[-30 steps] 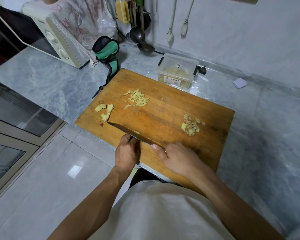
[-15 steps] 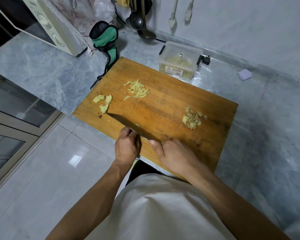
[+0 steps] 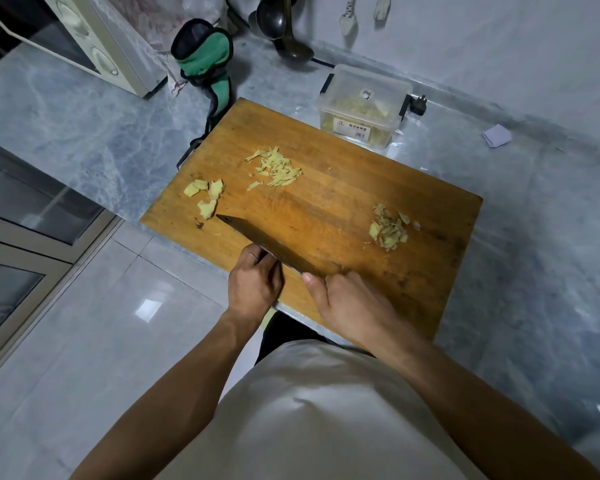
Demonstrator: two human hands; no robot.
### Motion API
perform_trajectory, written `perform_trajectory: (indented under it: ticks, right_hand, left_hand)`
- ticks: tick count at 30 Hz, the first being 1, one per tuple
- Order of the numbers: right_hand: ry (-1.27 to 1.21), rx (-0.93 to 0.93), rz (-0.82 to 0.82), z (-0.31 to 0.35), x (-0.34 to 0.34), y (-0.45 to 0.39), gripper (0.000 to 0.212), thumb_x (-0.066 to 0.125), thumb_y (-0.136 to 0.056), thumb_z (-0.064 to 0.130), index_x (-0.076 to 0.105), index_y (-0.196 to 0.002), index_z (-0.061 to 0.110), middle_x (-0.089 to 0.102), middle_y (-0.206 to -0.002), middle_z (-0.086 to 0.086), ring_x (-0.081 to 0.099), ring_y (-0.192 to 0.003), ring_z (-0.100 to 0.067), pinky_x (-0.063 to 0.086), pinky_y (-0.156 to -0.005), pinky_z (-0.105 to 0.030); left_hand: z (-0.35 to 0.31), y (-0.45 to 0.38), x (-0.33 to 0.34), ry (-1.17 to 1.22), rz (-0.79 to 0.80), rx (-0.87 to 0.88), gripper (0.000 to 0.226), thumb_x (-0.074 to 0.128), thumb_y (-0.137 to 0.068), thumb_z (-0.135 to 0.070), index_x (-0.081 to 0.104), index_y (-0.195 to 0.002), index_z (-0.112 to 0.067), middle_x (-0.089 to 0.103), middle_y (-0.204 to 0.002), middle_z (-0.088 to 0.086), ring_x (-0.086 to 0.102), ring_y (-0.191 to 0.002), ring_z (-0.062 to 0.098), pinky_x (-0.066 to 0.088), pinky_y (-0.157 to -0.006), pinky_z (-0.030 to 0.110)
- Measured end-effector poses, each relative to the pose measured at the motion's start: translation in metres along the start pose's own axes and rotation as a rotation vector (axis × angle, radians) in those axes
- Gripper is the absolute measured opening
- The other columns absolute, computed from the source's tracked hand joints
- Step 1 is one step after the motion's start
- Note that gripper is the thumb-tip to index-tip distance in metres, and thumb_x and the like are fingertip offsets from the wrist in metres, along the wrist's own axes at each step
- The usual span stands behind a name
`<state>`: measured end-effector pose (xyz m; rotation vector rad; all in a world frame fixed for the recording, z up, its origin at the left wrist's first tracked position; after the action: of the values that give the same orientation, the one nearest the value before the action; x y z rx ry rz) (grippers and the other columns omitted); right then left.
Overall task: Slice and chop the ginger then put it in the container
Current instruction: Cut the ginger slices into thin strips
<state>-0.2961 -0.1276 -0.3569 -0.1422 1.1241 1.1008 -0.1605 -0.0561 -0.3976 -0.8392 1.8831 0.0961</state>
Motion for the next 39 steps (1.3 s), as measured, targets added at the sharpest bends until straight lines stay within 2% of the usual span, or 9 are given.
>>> perform_trajectory:
  ticks: [6,10,15,18,21,25,29,34,39]
  right_hand:
    - [-0.02,0.025,-0.003,-0.005,-0.001,0.004,0.062,0.022,-0.106,0.056,0.054,-0.072,0.016,0.049,-0.064,-0.004,0.049,-0.061,-0.027,0.036,-0.059,-0.033]
    - [0.016,0.014,-0.012,-0.001,-0.004,0.008,0.061,0.021,-0.106,0.057,0.053,-0.074,0.015,0.057,-0.074,-0.011,0.059,-0.073,-0.035,0.037,-0.061,-0.034]
    - [0.017,0.035,0.015,0.0,-0.005,0.013,0.061,0.02,-0.106,0.057,0.055,-0.079,0.015,0.051,-0.071,-0.007,0.051,-0.069,-0.031,0.038,-0.061,-0.034]
    - [-0.007,0.038,0.019,0.001,-0.007,0.013,0.065,0.02,-0.107,0.054,0.063,-0.088,0.009,0.063,-0.088,-0.018,0.061,-0.084,-0.038,0.041,-0.064,-0.035]
    - [-0.017,0.053,0.014,0.001,-0.005,0.011,0.066,0.02,-0.108,0.053,0.067,-0.096,0.007,0.065,-0.096,-0.022,0.062,-0.09,-0.04,0.039,-0.067,-0.035]
    - [-0.006,0.047,-0.001,0.003,0.002,0.003,0.066,0.021,-0.107,0.055,0.067,-0.093,0.01,0.066,-0.09,-0.02,0.063,-0.087,-0.038,0.035,-0.065,-0.034]
    - [-0.005,0.044,-0.007,0.001,0.0,0.007,0.06,0.021,-0.107,0.055,0.053,-0.075,0.016,0.052,-0.068,-0.007,0.05,-0.066,-0.031,0.033,-0.061,-0.033]
    - [0.011,0.019,-0.017,0.002,-0.003,0.011,0.066,0.021,-0.106,0.056,0.049,-0.065,0.014,0.047,-0.06,-0.004,0.042,-0.05,-0.016,0.029,-0.054,-0.032]
    - [0.011,0.024,-0.006,0.003,-0.003,0.009,0.067,0.021,-0.107,0.055,0.059,-0.076,0.009,0.047,-0.063,-0.005,0.045,-0.056,-0.024,0.033,-0.058,-0.032]
  left_hand:
    - [0.003,0.002,0.002,0.024,-0.036,0.012,0.02,0.064,-0.078,0.0,0.075,-0.093,-0.008,0.066,-0.091,0.011,0.051,-0.092,0.021,0.045,-0.052,0.029]
    - [0.003,0.002,0.002,0.029,-0.04,0.007,0.018,0.058,-0.079,-0.004,0.074,-0.087,-0.007,0.064,-0.089,0.011,0.051,-0.089,0.023,0.043,-0.049,0.028]
    - [0.0,0.001,0.0,0.028,-0.053,0.018,0.016,0.063,-0.073,-0.001,0.073,-0.084,-0.006,0.066,-0.088,0.012,0.051,-0.088,0.022,0.044,-0.048,0.028]
    - [0.002,0.002,0.001,0.025,-0.049,0.018,0.017,0.062,-0.075,-0.002,0.074,-0.086,-0.007,0.067,-0.092,0.011,0.052,-0.09,0.022,0.045,-0.051,0.028]
    - [0.002,0.002,0.002,0.024,-0.051,0.018,0.019,0.06,-0.077,-0.003,0.075,-0.088,-0.008,0.068,-0.094,0.011,0.052,-0.092,0.022,0.044,-0.053,0.027]
    - [0.0,0.002,0.001,0.028,-0.053,0.039,0.026,0.05,-0.081,-0.014,0.074,-0.086,-0.007,0.068,-0.093,0.011,0.051,-0.091,0.021,0.044,-0.052,0.026]
    - [0.003,0.002,0.001,0.038,-0.059,0.011,0.025,0.051,-0.082,-0.013,0.075,-0.089,-0.008,0.068,-0.094,0.009,0.053,-0.092,0.021,0.047,-0.053,0.028]
    - [0.0,0.003,-0.004,0.035,-0.08,0.024,0.023,0.054,-0.081,-0.011,0.075,-0.087,-0.006,0.069,-0.091,0.011,0.053,-0.091,0.022,0.047,-0.053,0.028]
    - [0.002,0.004,-0.001,0.036,-0.079,-0.005,0.016,0.064,-0.075,-0.002,0.075,-0.086,-0.005,0.068,-0.089,0.012,0.057,-0.089,0.025,0.047,-0.052,0.028]
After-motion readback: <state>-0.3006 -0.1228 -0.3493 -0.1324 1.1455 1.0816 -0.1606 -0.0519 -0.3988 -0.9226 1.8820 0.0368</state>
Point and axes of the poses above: each hand's wrist, its own y-axis away from the middle knuckle, its own x-axis out of the palm, z = x × y, the point moved 9 cm from there along -y, towards the middle knuckle
